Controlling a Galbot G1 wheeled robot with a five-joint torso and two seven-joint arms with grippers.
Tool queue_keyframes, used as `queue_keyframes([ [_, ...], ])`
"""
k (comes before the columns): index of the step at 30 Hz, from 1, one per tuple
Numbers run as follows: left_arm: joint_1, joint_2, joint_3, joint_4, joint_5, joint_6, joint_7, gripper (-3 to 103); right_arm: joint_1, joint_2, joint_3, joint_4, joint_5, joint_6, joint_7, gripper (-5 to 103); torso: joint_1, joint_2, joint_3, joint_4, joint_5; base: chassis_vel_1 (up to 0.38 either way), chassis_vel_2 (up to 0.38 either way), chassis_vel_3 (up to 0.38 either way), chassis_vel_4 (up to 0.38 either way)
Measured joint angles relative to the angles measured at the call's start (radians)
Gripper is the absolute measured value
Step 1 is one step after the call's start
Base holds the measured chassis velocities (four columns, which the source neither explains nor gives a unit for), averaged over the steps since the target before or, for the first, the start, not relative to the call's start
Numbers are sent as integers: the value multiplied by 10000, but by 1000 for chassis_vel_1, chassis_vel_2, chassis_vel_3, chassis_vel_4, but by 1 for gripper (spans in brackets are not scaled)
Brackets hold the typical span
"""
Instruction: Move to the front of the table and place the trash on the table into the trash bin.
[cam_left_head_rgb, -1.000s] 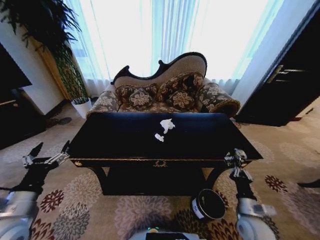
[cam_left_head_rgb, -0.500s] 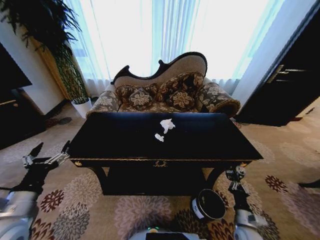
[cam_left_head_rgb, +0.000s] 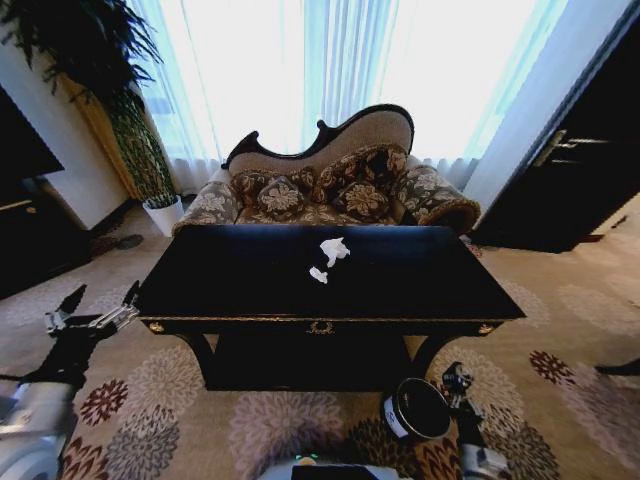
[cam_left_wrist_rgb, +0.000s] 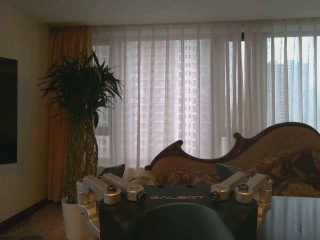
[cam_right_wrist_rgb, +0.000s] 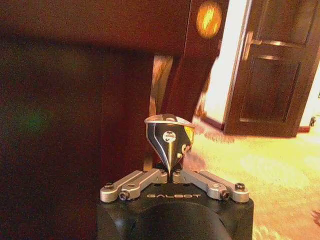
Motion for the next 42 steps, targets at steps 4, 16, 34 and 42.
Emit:
queue_keyframes([
  [4,0,0,0,0,0,0,0,100,718,-53,-225,-1774,-739,236,37,0,0,0,0,1,1,0,0,0,0],
  [16,0,0,0,0,0,-1,0,100,1509,-75,-434,-3119,-1358,232,53,0,-1,0,0,1,-1,0,0,0,0],
  [34,0,0,0,0,0,0,0,100,1413,-108,-441,-2944,-1291,93,77,57,-1,0,0,0,-1,0,0,0,0],
  [42,0,0,0,0,0,0,0,100,565,327,-453,-1261,-1119,88,57,95,-2,0,0,1,-1,0,0,0,0],
])
